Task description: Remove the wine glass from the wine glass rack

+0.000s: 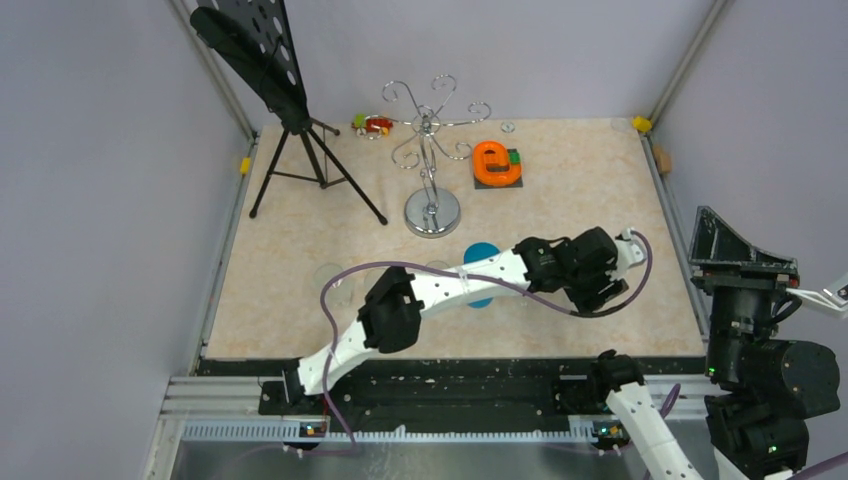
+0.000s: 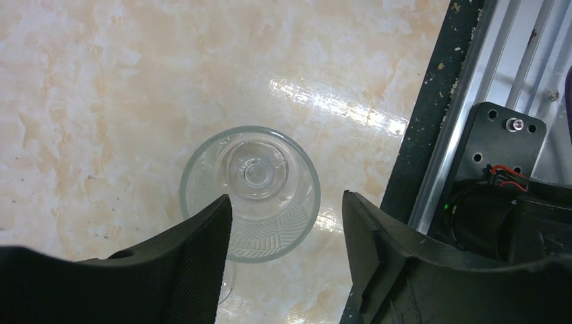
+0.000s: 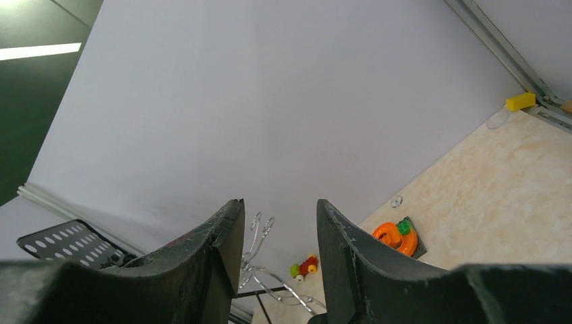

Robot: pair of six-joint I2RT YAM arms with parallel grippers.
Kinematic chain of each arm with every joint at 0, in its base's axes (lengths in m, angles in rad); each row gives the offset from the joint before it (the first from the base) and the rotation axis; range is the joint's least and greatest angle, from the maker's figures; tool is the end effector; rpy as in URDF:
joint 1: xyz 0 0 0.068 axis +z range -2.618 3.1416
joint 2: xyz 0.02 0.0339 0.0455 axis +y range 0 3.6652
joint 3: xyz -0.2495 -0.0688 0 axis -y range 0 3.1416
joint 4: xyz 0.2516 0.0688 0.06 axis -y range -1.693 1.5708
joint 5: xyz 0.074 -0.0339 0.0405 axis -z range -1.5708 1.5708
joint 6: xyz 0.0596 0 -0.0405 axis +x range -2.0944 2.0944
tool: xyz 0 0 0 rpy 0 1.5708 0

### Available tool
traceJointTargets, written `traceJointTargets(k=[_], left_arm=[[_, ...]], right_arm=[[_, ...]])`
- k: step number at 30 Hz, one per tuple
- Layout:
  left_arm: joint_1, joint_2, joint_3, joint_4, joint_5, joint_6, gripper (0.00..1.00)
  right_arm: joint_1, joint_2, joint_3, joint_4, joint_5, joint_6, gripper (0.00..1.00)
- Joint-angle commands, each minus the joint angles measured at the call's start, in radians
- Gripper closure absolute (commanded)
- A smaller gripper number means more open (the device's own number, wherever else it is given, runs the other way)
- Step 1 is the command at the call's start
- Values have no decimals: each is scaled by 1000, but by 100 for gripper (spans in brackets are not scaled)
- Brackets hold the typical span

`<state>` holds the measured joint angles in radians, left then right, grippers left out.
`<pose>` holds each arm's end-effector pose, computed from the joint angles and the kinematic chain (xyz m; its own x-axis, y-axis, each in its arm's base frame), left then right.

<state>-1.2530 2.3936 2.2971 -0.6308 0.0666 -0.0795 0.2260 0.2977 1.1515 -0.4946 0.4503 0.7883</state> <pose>0.1708 -0.5321 0.2299 -0.2836 0.6086 -0.7411 0.9438 0.3139 -0.1034 0.0264 -0.0206 0.4606 0.3801 0.7425 -0.5516 -0.1052 0.6271 0.7718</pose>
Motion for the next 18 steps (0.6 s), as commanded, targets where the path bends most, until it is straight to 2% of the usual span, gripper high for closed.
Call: traceJointTargets(k=[1, 6, 14, 18], left_arm=[[-5, -163, -16, 58, 18, 11, 31], [-5, -313, -122, 119, 10, 35, 17], [-5, -477, -198, 143, 23, 40, 13], [-5, -566, -253, 142, -74, 46, 13]], right_arm=[[-3, 29, 2, 33, -18, -15, 56], [-2, 34, 8, 36, -19, -28, 55], [-3, 36, 11, 45, -18, -31, 55], [-4, 37, 9, 52, -20, -33, 55]])
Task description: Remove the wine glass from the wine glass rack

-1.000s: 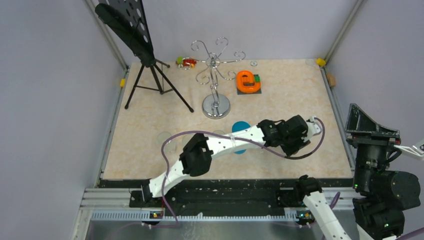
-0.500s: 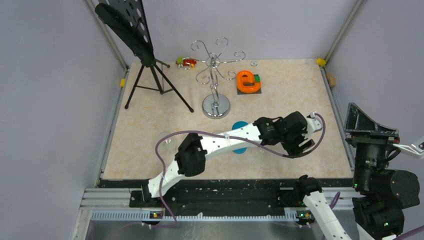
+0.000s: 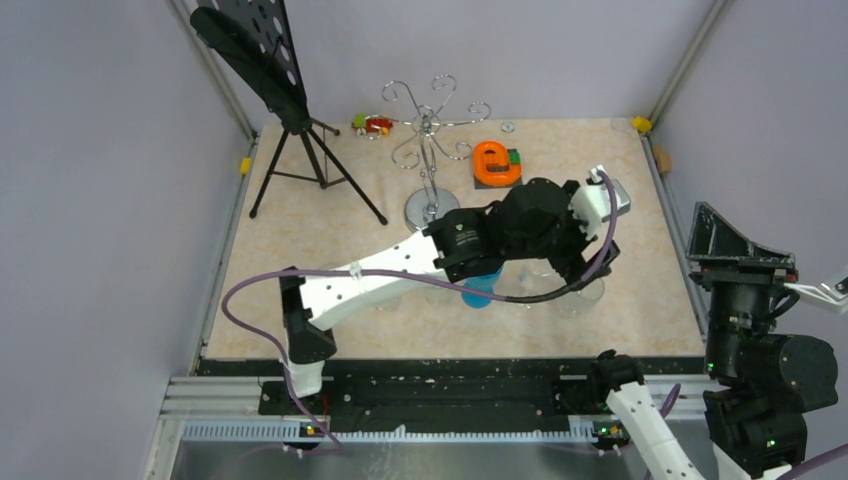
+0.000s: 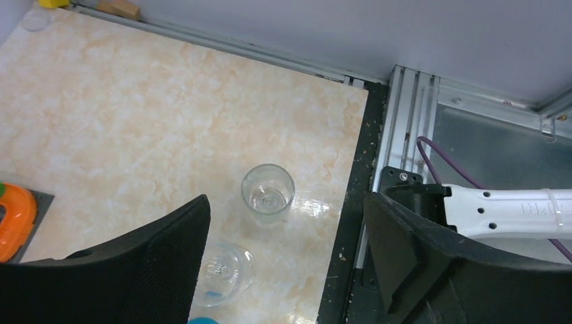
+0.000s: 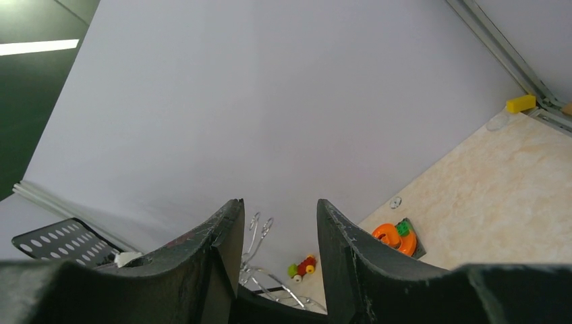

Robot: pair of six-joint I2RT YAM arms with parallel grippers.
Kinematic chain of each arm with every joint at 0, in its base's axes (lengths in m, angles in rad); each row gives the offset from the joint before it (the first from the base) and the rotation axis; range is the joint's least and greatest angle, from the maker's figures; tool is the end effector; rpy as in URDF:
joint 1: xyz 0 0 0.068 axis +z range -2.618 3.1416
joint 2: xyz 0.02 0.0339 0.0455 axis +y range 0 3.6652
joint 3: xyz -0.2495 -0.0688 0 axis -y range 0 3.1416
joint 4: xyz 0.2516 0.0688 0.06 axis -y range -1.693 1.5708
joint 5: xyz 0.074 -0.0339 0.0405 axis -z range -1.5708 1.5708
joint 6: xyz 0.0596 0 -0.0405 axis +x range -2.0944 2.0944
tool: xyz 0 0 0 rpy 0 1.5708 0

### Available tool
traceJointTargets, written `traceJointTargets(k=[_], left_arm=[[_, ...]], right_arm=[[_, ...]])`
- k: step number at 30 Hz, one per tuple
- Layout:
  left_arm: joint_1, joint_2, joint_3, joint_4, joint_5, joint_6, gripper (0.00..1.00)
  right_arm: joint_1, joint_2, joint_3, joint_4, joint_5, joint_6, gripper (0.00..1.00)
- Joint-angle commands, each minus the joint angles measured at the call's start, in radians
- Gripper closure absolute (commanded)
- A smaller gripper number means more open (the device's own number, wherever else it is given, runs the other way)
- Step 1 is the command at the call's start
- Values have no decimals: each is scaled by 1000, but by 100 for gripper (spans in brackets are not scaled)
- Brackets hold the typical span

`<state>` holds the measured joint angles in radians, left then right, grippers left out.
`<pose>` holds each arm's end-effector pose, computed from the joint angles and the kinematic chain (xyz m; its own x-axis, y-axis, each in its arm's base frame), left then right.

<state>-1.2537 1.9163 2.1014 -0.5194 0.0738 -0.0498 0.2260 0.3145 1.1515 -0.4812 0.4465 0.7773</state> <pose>0.1414 -0.4449 0.4098 -0.1504 0.2992 -0.9423 0.9630 0.2600 -0.0712 0.0315 -0.0192 0.4622 0.3769 0.7358 -0.5627 -0.1010 0.6365 0.7646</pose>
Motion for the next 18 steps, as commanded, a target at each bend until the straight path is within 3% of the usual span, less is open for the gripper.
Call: traceJointTargets(k=[1, 7, 11, 18], left_arm=[[-4, -120, -86, 32, -131, 22, 13], [-3, -394, -319, 57, -448, 36, 11], [-3, -592, -506, 62, -619, 8, 10], [-3, -979, -809, 144, -901, -43, 10]], right_arm=[[-4, 22, 8, 43, -18, -26, 55], [-2, 39, -37, 103, -70, -109, 51], [-3, 66, -72, 146, -123, -166, 40], [-2, 108, -90, 177, -209, -265, 30]])
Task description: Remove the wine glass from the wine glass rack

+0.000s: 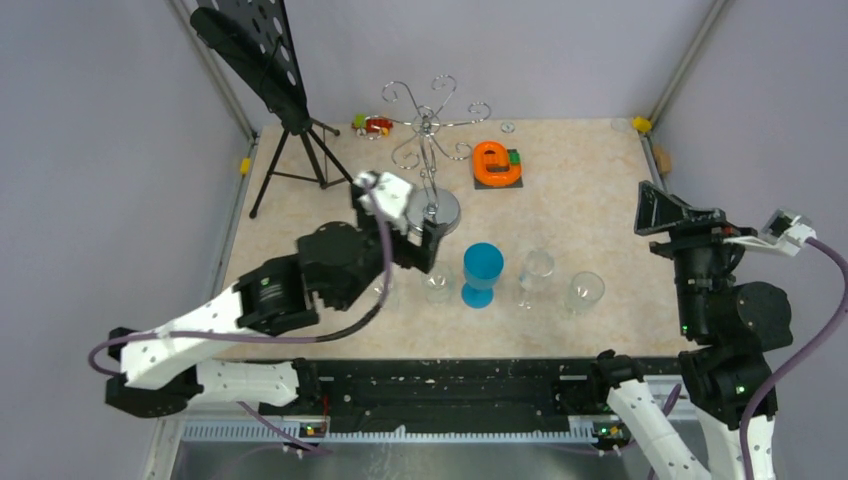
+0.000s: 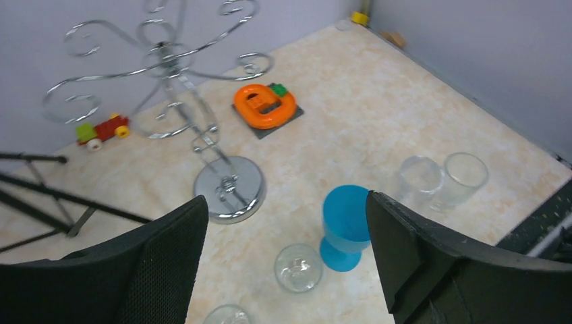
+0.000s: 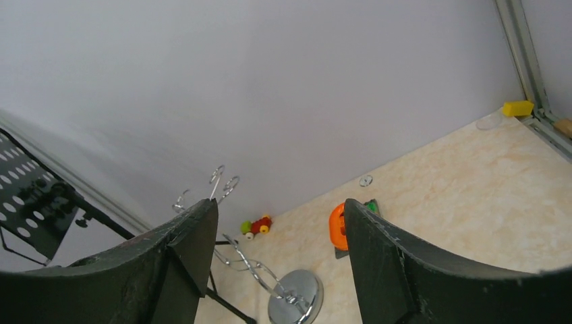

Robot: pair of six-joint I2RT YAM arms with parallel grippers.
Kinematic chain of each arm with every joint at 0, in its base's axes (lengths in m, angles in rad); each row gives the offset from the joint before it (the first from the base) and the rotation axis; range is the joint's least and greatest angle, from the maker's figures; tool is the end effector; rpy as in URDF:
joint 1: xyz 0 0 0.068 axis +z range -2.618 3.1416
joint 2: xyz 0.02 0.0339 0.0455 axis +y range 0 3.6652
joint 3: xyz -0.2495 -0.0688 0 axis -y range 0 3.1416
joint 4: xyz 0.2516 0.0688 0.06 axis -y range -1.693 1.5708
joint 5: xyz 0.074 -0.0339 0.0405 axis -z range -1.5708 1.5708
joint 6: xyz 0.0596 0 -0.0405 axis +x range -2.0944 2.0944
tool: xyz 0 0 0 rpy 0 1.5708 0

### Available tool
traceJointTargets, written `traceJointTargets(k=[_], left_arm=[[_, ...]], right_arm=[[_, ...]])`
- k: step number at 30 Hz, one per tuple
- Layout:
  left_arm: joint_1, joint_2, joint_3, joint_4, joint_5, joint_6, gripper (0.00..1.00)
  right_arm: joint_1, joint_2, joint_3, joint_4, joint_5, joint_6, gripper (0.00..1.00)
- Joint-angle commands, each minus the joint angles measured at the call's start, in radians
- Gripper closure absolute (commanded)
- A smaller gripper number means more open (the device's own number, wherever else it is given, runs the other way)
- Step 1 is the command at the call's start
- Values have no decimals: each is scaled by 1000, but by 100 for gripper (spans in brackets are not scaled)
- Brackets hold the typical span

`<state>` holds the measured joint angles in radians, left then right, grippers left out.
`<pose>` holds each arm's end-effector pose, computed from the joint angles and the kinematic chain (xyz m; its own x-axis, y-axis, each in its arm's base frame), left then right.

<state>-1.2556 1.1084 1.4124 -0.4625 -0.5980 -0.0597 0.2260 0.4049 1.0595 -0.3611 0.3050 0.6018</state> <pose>0.1102 -0.2297 0.4499 -0.0854 0.1030 -0.9910 0.6094 0.7923 0.0298 0.0810 0.0003 0.4504 0.2700 0.6162 -0.7399 -0.1049 0.7827 0.6135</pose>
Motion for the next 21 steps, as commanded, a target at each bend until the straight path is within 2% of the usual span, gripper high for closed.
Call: traceJointTargets(k=[1, 7, 10, 15, 21], left_arm=[[-1, -215, -150, 90, -268, -33, 11], [-2, -428, -241, 49, -583, 15, 11], [-2, -505, -273, 40, -690, 46, 11], [-1, -591, -305, 23, -813, 79, 11], [-1, -669, -334, 6, -881, 73, 10]], right_arm=[[-3, 18, 0, 52, -64, -100, 29], [-2, 11, 19, 7, 4, -182, 29], [-2, 10, 39, -41, 50, -223, 29], [-2, 4, 66, -116, 141, -275, 29], [-3, -20, 78, -193, 234, -292, 29]])
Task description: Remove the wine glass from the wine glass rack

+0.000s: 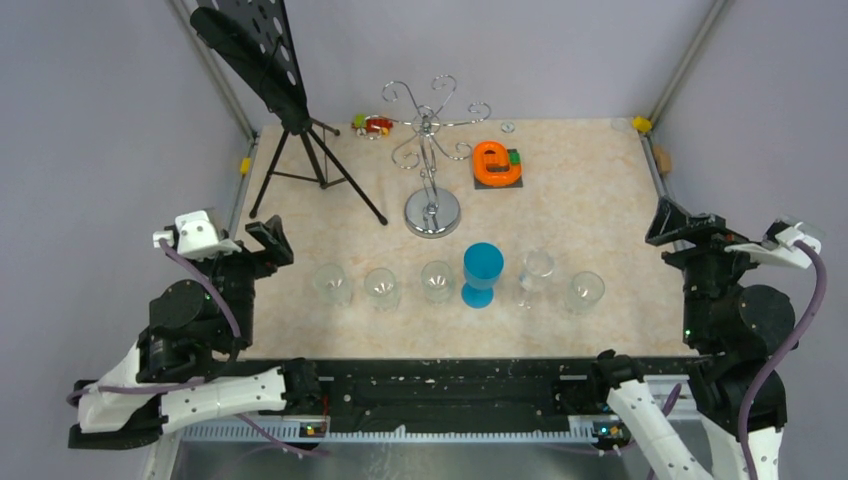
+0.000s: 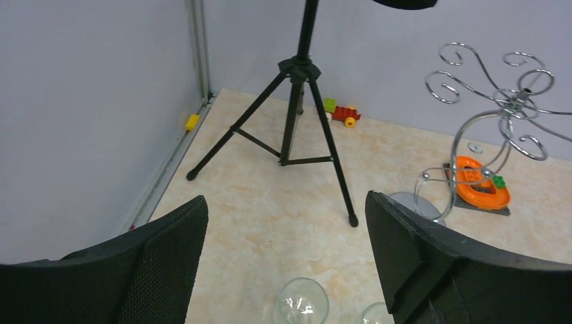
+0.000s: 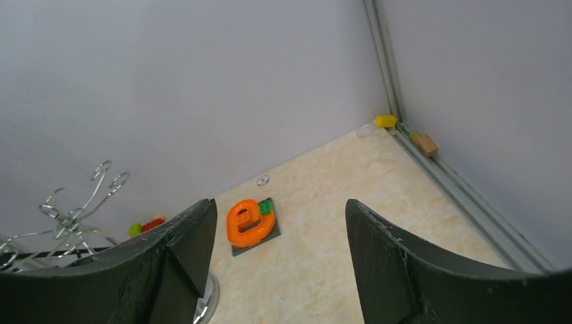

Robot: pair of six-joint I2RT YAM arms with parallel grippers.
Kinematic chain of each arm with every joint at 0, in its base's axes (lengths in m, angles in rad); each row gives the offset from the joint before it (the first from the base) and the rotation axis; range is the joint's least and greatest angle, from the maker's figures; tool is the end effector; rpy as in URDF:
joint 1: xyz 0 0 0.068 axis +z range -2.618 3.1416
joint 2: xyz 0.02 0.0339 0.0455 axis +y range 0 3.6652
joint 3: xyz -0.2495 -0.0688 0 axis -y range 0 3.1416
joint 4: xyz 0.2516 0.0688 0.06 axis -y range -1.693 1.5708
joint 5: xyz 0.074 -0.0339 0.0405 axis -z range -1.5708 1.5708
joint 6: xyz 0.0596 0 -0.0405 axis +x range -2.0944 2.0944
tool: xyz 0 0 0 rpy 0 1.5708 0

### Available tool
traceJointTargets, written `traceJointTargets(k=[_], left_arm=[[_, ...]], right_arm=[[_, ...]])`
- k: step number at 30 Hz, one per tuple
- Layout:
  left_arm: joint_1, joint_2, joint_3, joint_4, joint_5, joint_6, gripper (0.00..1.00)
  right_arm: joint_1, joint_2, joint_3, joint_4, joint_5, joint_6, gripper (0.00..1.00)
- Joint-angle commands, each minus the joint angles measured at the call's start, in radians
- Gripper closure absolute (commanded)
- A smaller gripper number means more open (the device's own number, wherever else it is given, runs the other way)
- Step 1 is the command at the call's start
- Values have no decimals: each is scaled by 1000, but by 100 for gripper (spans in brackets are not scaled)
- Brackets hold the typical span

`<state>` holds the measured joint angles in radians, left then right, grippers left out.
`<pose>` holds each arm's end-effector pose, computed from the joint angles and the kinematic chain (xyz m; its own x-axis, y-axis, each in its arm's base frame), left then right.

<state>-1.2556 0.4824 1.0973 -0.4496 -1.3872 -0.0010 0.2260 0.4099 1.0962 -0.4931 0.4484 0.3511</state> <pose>0.0723 -0.0328 0.4374 0.0511 -0.1574 -0.9862 -0.1270 0.9785 -0.1628 0.0770 -0.0088 0.4433 0.2489 0.3752 -0.8929 0.1354 0.8994 0.4157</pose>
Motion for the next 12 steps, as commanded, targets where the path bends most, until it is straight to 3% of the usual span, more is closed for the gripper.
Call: traceJointTargets(k=[1, 12], left_arm=[[-1, -55, -25, -5, -94, 15, 10], [-1, -101, -57, 64, -84, 100, 6]], right_arm=[[-4, -27, 42, -74, 103, -42, 29], [-3, -56, 30, -135, 139, -16, 29]])
